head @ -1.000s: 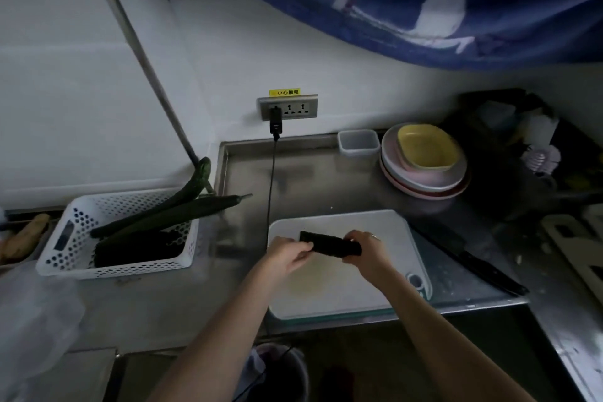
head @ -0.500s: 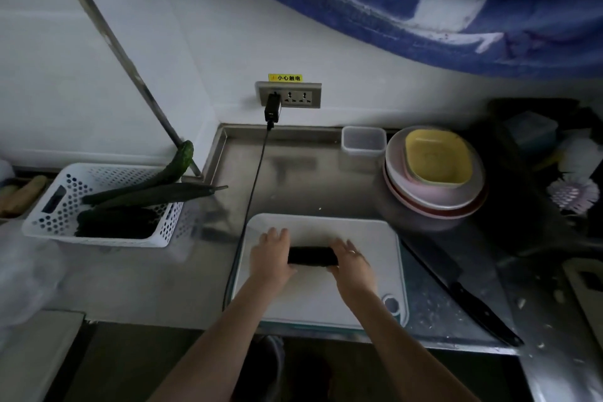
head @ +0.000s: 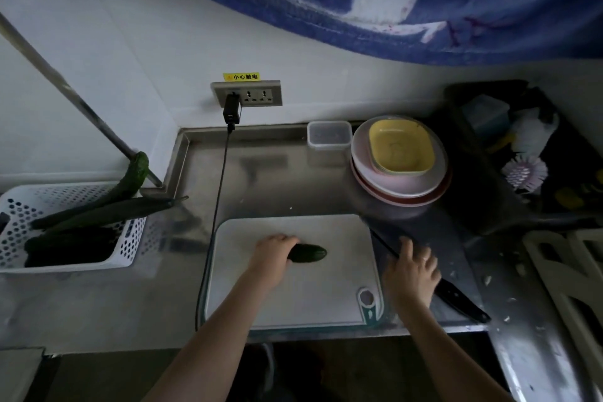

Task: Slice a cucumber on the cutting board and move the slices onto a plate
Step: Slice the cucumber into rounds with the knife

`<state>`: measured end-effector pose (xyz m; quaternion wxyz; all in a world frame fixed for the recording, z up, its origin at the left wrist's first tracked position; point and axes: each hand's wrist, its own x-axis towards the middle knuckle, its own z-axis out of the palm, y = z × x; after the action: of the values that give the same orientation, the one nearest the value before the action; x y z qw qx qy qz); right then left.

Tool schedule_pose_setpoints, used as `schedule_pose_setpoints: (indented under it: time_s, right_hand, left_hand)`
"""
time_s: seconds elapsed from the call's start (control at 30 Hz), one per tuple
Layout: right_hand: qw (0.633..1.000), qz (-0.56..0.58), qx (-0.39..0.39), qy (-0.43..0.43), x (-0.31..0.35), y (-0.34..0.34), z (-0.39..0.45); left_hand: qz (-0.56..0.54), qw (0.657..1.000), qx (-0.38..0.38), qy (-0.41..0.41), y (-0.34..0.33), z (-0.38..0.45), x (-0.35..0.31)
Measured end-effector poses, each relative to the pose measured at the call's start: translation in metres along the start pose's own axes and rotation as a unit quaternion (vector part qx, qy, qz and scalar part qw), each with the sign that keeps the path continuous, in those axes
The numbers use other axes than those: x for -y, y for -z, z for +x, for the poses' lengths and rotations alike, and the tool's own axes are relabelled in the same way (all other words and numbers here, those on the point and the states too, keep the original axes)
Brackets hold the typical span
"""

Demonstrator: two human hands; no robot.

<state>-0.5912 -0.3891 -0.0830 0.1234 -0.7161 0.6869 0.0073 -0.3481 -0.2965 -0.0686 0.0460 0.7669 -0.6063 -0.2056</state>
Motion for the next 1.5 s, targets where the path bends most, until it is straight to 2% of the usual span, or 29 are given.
schedule_pose_setpoints:
  time_s: [0.07, 0.17, 0.47, 0.57, 0.63, 0.7, 0.8, 0.97, 1.17, 1.5]
  right_hand:
    - [0.997, -0.051, 0.043, -0.027, -0.013, -0.003, 0.002]
    - [0.992, -0.104, 0.071, -0.017, -0.021, -0.004, 0.007]
    - [0.983, -0.164, 0.061, 0.050, -0.027, 0.004, 0.008]
    - [0.991, -0.100, 0.063, 0.064, -0.023, 0.003, -0.002]
    - [0.997, -0.004, 0.066, 0.030, -0.012, 0.009, -0.012]
    - [0.997, 0.046, 0.052, 0.018, -0.002, 0.015, -0.021]
    - [0.996, 0.084, 0.010, 0.038, 0.014, 0.016, -0.036]
    - [0.980, 0.185, 0.030, 0.073, 0.059, 0.019, -0.067]
    - [0.980, 0.180, 0.071, 0.039, 0.093, 0.012, -0.079]
    - [0.978, 0.182, 0.092, 0.047, 0.103, 0.000, -0.072]
  left_hand:
    - [-0.001, 1.000, 0.012, 0.011, 0.000, 0.003, 0.000]
    - [-0.016, 0.999, 0.021, 0.018, 0.001, 0.007, 0.004]
    - [-0.011, 0.999, 0.030, -0.001, 0.001, 0.010, 0.012]
    - [0.011, 0.999, 0.043, -0.021, 0.003, 0.011, 0.012]
    - [0.027, 0.998, 0.047, -0.038, 0.004, 0.013, 0.012]
    - [0.031, 0.997, 0.041, -0.055, 0.004, 0.013, 0.009]
    - [0.052, 0.995, 0.020, -0.082, 0.006, 0.013, 0.004]
    - [0.084, 0.990, -0.007, -0.115, 0.005, 0.018, -0.003]
    - [0.089, 0.982, -0.012, -0.169, 0.005, 0.021, -0.002]
    - [0.033, 0.974, -0.031, -0.222, 0.001, 0.028, 0.001]
